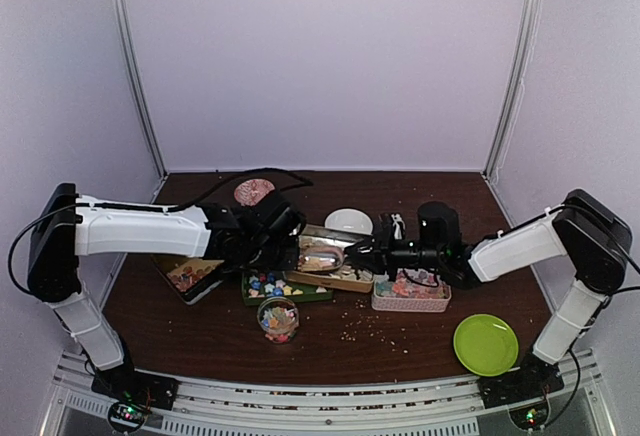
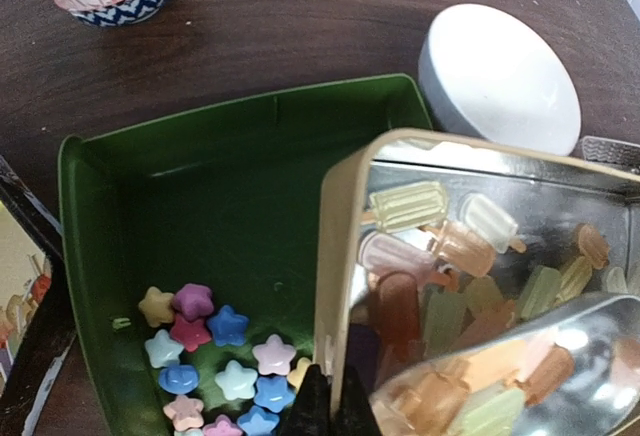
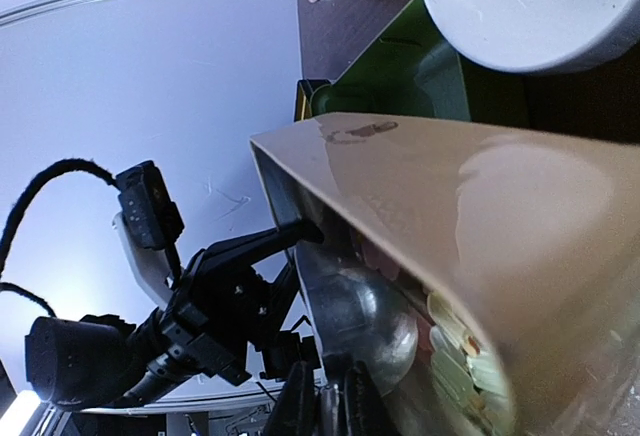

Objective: Pack the candies

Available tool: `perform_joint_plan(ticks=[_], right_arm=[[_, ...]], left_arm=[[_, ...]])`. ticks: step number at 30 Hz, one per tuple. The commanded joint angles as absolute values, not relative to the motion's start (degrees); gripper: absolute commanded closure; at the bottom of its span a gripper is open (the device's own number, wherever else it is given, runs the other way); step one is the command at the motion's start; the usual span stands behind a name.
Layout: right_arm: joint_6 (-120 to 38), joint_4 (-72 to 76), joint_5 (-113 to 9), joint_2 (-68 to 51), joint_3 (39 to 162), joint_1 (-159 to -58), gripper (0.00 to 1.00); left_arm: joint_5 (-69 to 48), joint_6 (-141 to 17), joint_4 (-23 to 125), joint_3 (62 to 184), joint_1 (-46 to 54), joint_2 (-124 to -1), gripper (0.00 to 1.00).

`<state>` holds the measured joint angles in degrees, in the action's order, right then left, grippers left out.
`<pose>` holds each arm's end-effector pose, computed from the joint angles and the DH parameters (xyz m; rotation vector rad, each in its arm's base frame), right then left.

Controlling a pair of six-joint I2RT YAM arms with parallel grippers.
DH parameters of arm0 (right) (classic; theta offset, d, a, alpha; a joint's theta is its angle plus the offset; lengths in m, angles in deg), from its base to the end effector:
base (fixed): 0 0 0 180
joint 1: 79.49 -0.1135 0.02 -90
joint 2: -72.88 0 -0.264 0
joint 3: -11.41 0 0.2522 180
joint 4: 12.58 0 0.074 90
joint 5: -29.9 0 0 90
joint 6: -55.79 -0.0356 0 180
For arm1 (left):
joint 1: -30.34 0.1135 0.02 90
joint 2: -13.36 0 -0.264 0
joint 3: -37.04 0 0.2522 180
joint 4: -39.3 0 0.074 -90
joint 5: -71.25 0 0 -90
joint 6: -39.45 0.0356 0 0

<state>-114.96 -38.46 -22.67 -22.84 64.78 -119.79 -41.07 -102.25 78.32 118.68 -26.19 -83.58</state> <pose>0.2383 0.2304 0.1773 0.2492 2.3629 1.8822 0.2085 -0.2908 0.2222 -0.0521 2.4525 -0.3552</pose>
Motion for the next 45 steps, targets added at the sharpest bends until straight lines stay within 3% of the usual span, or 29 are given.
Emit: perform_joint_plan(ticks=[1, 14, 27, 45], right_arm=[[-114.36, -38.22, -21.39, -19.19, 63.01, -119.09, 1.00], [-112.14, -36.95, -19.70, -12.53, 61.29, -118.76, 1.00], [-105.16, -21.09, -20.18, -3.34, 61.26, -122.08, 1.00], [-104.37, -18.96, -25.58, -15.61, 68.71, -131.60, 1.00]], left_arm=[[-43.57, -106.57, 73.62, 120.84, -24.35, -78.64, 1.00], [-45.52, -105.87, 78.09, 122.52, -21.42, -77.79, 1.00], [-46.07, -106.57, 84.50, 127.17, -15.90, -79.26, 1.00], [-47.40, -109.36, 88.65, 121.24, -12.11, -74.43, 1.00]])
